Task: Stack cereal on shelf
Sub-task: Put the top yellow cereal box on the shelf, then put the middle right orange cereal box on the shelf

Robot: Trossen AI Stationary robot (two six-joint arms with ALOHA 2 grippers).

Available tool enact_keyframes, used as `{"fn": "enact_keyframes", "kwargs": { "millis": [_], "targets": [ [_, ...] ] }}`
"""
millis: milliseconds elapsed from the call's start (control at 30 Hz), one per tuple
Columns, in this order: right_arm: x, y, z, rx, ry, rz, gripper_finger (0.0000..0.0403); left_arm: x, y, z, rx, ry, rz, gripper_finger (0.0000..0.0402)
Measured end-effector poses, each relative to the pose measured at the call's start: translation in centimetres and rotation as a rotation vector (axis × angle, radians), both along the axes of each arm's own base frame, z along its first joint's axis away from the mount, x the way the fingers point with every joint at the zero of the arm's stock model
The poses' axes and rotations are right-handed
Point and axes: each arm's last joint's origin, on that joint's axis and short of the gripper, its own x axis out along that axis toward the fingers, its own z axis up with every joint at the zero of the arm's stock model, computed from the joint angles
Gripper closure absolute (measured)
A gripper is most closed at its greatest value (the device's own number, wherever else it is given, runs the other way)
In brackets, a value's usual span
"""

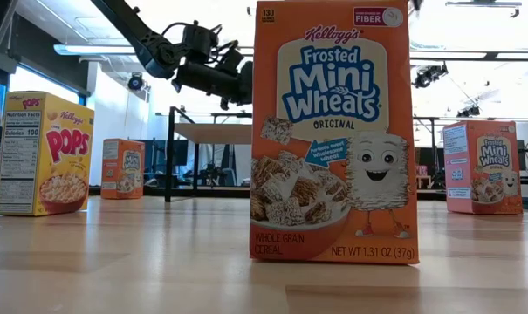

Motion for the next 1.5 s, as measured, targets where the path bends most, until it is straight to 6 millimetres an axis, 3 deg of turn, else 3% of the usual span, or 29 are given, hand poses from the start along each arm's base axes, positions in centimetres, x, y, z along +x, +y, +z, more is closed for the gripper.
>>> {"fn": "enact_keyframes", "kwargs": {
  "millis": [633,867,1067,1333,1500],
  "targets": [
    [-0.5,0.3,-0.4,0.028,0.057,-0.028,0.0402,0.6,1.3,-0.7,0.006,-0.037,0.077,0.0401],
    [-0.6,0.3,-0.5,0.039,0.063,-0.031,0.0402,0.6,2.4,0.8,0.022,-0.064,0.069,0.0401],
    [-0.8,0.4,-0.6,0.002,0.115,-0.008,0.0402,-0.7,3.0,1.4,-0.019,-0.063,-0.013,0.0401],
    [-1.4,0.1,-0.2,-0.029,0.130,0.089,0.0403,-3.6,0.3,1.3,0.062,-0.079,-0.040,0.0401],
    [-0.9,0.3,-3.0,-0.042,-0.018,0.255,0.0403,-4.7,-2.6,2.0,0.137,-0.080,-0.107,0.0401]
  ]
}}
